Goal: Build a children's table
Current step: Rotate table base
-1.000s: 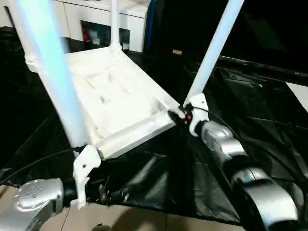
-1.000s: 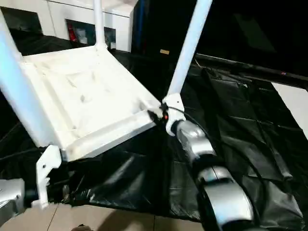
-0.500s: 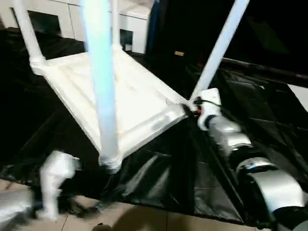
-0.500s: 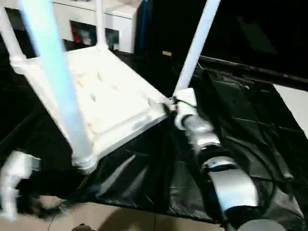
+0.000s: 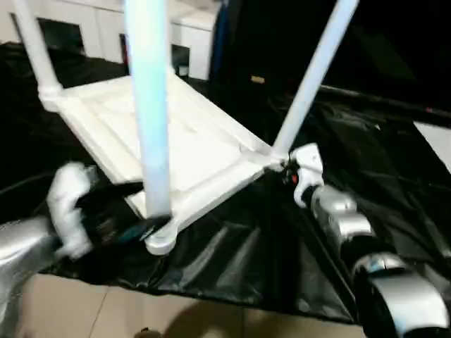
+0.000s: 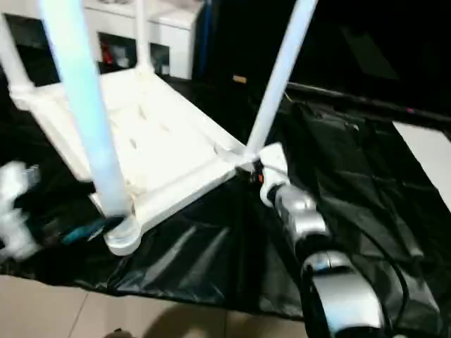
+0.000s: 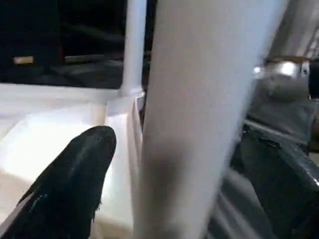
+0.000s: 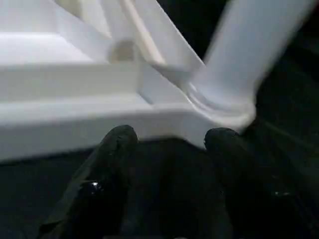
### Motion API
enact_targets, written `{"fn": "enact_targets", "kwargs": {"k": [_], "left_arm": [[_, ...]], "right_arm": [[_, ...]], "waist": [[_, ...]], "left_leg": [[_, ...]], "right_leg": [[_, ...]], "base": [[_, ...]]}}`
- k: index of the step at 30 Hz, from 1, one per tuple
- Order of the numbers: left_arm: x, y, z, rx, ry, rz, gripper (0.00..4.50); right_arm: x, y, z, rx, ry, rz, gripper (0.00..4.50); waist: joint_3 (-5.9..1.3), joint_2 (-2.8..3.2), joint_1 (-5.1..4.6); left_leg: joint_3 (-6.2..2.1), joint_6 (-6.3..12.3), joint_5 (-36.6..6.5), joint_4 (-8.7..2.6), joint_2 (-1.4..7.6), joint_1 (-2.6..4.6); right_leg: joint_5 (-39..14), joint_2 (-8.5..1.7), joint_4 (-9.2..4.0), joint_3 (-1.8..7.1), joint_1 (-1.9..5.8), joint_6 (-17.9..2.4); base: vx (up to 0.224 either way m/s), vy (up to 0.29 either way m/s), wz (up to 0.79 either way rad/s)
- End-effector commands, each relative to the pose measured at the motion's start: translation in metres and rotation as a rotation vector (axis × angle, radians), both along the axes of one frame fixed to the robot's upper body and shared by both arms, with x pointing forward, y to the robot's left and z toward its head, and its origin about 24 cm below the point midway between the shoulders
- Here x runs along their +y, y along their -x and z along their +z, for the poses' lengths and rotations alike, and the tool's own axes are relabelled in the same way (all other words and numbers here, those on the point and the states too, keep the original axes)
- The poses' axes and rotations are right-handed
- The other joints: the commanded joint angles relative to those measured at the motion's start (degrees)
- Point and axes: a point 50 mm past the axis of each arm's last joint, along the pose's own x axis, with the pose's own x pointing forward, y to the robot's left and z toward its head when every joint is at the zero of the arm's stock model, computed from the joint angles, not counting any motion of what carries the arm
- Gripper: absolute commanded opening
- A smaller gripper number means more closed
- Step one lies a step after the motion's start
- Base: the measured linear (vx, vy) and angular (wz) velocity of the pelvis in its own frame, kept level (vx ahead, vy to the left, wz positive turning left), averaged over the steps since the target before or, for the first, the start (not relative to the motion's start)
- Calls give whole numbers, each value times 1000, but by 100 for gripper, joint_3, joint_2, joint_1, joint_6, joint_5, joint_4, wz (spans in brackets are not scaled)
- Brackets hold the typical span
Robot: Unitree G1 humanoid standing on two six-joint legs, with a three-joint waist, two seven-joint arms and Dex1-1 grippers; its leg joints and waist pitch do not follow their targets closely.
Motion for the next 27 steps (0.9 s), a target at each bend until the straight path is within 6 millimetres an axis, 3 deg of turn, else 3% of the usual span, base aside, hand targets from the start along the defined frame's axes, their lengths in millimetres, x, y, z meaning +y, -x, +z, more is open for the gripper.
{"fn": "enact_targets", "kwargs": {"k": [1,3,6,7,9,10,11,12,15,18,19,20,21,23,25,26,27], "left_arm": [[-10,-8,-1,-12,2,-24,449],[-14,-13,-2,-15,5,-26,449],[-26,-22,-4,-21,8,-53,449],[-37,-22,-4,-19,20,-93,449],[-61,-21,-3,-15,45,-179,449],[-61,-21,-3,-15,45,-179,449],[-61,-21,-3,-15,45,-179,449],[-80,-20,-3,-16,68,-234,449],[-94,-20,-3,-20,79,-271,449],[-129,-18,-4,-20,113,-349,449],[-129,-18,-4,-20,113,-349,449],[-141,-19,-4,-28,122,-365,449],[-142,-19,-4,-29,122,-366,449],[-159,-29,-5,-43,118,-340,449],[-163,-33,-5,-54,110,-318,449],[-166,-45,-8,-69,80,-242,449],[-167,-55,-10,-82,50,-166,449]], "right_arm": [[-8,0,-1,0,26,-60,266],[-7,1,-4,13,33,-72,266],[1,3,-9,46,33,-51,266],[9,3,-11,60,23,-34,266],[26,3,-13,91,-2,-1,266],[26,3,-13,91,-2,-1,266],[26,3,-13,91,-2,-1,266],[39,2,-12,99,8,40,266],[48,1,-11,100,17,59,266],[63,0,-5,79,-6,110,266],[63,0,-5,79,-6,110,266],[69,0,-4,70,-22,136,266],[69,1,-4,69,-24,138,266],[72,2,-5,70,-25,148,266],[71,2,-6,70,-22,142,266],[67,3,-8,71,-10,116,266],[61,3,-10,72,3,89,266]], "waist": [[-341,188,4],[-342,185,-15],[-347,186,-10],[-344,153,-9],[-342,153,-2],[-345,131,-5],[-349,154,7],[-343,137,9],[-333,119,30],[-342,143,32],[-345,136,38],[-340,169,30],[-350,148,21],[-361,228,13],[-363,173,9],[-364,267,13],[-355,215,8]], "left_leg": [[93,-305,-1840,-419,-128,39],[82,-298,-1712,-425,-124,-3],[103,-250,-1709,-404,-126,36],[96,-244,-1708,-415,-117,16],[91,-244,-1700,-421,-104,20],[95,-241,-1704,-418,-99,14],[91,-239,-1663,-421,-94,21],[96,-231,-1667,-421,-90,25],[99,-243,-1611,-429,-87,11],[94,-263,-1619,-424,-90,10],[97,-262,-1585,-420,-92,8],[95,-259,-1597,-427,-96,4],[89,-257,-1563,-421,-102,-16],[73,-257,-1461,-420,-108,-28],[96,-209,-1448,-398,-114,-8],[73,-207,-1399,-415,-114,-28],[101,-174,-1462,-390,-122,12]], "right_leg": [[-1447,-160,-408,150,225,-820],[-1366,-170,-391,150,260,-817],[-1312,-163,-399,158,230,-845],[-1341,-172,-398,153,246,-854],[-1327,-184,-385,150,234,-922],[-1314,-189,-382,153,235,-933],[-1240,-194,-373,152,235,-951],[-1224,-191,-377,150,227,-957],[-1248,-202,-377,153,240,-937],[-1256,-209,-387,155,252,-861],[-1201,-204,-386,154,258,-861],[-1168,-201,-392,155,255,-870],[-1118,-206,-382,151,282,-870],[-978,-212,-357,148,305,-890],[-943,-203,-381,154,295,-913],[-872,-206,-367,154,315,-933],[-911,-183,-417,154,281,-908]], "base": [[0,0,0],[0,0,0],[0,0,0],[0,0,0],[0,0,0],[0,0,0],[0,0,0],[0,0,0],[0,0,0],[0,0,0],[0,0,0],[0,0,0],[0,0,0],[0,0,0],[0,0,0],[0,0,0],[0,0,0]]}}
